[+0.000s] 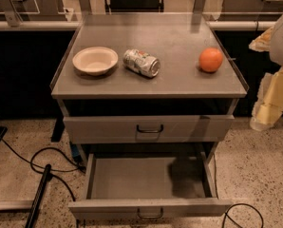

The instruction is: Close middle drawer

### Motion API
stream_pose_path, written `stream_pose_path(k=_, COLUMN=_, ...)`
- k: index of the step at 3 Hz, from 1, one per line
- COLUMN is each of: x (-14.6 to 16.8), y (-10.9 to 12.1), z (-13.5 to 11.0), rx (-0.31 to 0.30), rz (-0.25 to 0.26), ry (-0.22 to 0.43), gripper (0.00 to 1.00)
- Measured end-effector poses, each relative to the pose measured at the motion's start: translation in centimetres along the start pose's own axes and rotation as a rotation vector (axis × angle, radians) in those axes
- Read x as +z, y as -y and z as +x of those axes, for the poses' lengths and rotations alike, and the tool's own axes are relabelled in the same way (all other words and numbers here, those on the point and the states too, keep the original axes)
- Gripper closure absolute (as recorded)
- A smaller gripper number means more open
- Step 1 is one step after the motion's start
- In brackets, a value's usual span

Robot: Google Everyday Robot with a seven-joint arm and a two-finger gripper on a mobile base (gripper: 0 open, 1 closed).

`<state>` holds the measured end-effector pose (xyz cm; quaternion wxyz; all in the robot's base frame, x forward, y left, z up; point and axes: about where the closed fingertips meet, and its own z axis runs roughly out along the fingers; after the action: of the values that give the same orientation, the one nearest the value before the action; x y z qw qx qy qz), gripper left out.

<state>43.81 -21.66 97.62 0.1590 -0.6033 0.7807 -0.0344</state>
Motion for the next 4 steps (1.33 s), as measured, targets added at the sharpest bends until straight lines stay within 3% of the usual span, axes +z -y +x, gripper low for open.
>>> stream_pose_path(k=1, x=0.0, y=0.0, z=0.0, rx=0.0, rz=0.0, ry=0.0, gripper=0.0)
stream_pose_path(k=2, x=0.0, y=0.0, z=0.0, rx=0.0, rz=0.0, ry=0.0, gripper=0.11)
stream_pose_path(k=4, x=0.0, y=0.0, z=0.0, rx=0.0, rz=0.0, ry=0.0, gripper=0.6)
